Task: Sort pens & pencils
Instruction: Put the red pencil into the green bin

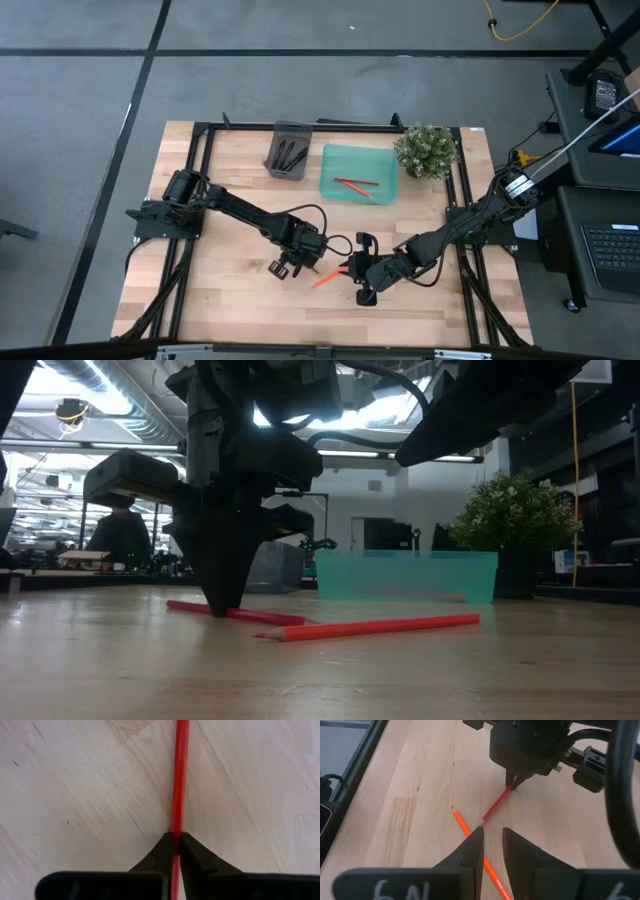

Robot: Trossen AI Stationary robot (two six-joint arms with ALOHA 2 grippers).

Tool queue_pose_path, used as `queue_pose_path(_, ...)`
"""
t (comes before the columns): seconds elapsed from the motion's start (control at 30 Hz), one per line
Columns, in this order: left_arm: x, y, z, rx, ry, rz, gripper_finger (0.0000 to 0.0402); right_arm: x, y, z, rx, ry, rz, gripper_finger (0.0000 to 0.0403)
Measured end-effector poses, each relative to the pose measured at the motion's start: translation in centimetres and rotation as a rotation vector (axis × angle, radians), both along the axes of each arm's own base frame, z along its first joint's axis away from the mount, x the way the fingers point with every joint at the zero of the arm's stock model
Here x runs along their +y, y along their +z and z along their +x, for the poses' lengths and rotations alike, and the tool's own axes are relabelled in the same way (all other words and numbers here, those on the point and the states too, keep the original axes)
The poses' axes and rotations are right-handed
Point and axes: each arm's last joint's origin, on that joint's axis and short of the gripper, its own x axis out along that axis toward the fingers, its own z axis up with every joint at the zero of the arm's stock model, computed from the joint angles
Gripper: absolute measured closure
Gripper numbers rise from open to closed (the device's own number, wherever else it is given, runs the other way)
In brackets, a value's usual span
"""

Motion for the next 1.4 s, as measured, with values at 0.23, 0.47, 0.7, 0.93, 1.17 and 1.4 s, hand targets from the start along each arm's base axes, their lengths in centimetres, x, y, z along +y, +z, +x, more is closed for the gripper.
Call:
queue_pose_path(0.23,0.9,0.0,0.2,0.012,0.046,-0.032,0.039,0.0,0.0,0.0,0.003,0.0,-0.002,0.0331)
queue_pose_path(0.47,2.1,0.5,0.3,0.019,0.073,-0.097,0.039,-0.1,-0.1,-0.1,0.019,0.0,-0.01,0.0331)
queue_pose_path(0.7,2.5,1.8,-0.2,0.007,0.082,-0.086,0.0389,-0.1,-0.3,-0.2,0.032,-0.001,-0.018,0.0331)
queue_pose_path(0.93,2.6,2.5,-0.4,-0.003,0.089,-0.054,0.0388,-0.1,-0.4,-0.5,0.048,-0.025,-0.033,0.0331)
queue_pose_path(1.17,2.8,3.5,-0.7,-0.018,0.111,-0.027,0.0388,0.5,-0.5,-1.3,0.023,-0.089,-0.132,0.0331)
queue_pose_path(1.4,2.9,5.3,-1.0,-0.086,0.118,-0.023,0.0388,0.8,-0.8,-1.9,0.046,-0.115,-0.134,0.0331)
